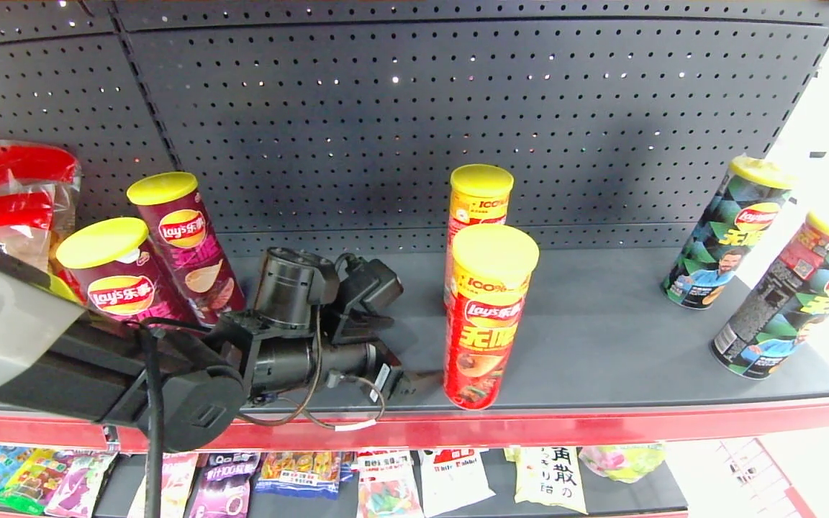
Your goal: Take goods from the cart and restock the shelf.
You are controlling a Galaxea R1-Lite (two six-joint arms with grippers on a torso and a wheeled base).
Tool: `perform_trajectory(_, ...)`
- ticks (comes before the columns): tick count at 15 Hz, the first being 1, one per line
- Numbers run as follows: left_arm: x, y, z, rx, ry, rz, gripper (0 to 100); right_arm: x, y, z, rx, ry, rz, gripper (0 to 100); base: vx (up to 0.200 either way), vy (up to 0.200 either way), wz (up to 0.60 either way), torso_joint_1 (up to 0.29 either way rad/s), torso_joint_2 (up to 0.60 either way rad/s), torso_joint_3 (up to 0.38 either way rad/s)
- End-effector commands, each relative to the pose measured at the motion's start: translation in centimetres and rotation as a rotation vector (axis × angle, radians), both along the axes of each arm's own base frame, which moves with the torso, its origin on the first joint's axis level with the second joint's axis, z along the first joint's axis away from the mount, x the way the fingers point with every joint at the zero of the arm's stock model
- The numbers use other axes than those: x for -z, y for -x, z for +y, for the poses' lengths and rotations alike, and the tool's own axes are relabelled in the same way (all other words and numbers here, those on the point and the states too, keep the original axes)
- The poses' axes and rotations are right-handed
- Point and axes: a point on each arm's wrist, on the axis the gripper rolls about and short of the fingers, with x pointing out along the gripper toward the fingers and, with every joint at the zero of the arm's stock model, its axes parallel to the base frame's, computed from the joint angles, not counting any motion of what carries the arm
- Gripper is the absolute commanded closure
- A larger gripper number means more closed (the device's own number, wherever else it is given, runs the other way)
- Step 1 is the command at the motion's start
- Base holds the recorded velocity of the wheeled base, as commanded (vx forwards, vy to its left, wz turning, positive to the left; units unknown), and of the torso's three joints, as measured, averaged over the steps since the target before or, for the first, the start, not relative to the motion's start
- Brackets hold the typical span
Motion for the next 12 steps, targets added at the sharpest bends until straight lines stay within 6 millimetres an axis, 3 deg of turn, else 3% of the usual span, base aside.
perform_trajectory(1, 0.0, 0.0, 0.0, 0.0, -0.001, 0.0, 0, 0.0, 0.0, 0.0, -0.001, 0.0, -0.001, 0, 0.0, 0.0, 0.0, 0.0, 0.0, 0.0)
perform_trajectory(5, -0.9, 1.2, 1.4, -0.013, 0.005, -0.004, 0, 0.1, 0.0, 0.0, -0.001, 0.002, 0.005, 0, 0.0, 0.0, 0.0, 0.0, 0.0, 0.0)
perform_trajectory(6, -1.6, 2.5, 2.7, -0.025, 0.009, -0.011, 0, 0.4, -0.1, 0.0, -0.002, 0.007, 0.016, 0, 0.0, 0.0, 0.0, 0.0, 0.0, 0.0)
perform_trajectory(9, -3.5, 6.9, 7.0, -0.073, 0.033, -0.044, 0, 1.7, -0.2, 0.1, -0.007, 0.029, 0.072, 0, 0.0, 0.0, 0.0, 0.0, 0.0, 0.0)
perform_trajectory(12, -6.5, 14.2, 11.0, -0.058, 0.051, -0.069, 0, 3.4, -0.2, 0.1, 0.005, 0.05, 0.12, 0, 0.0, 0.0, 0.0, 0.0, 0.0, 0.0)
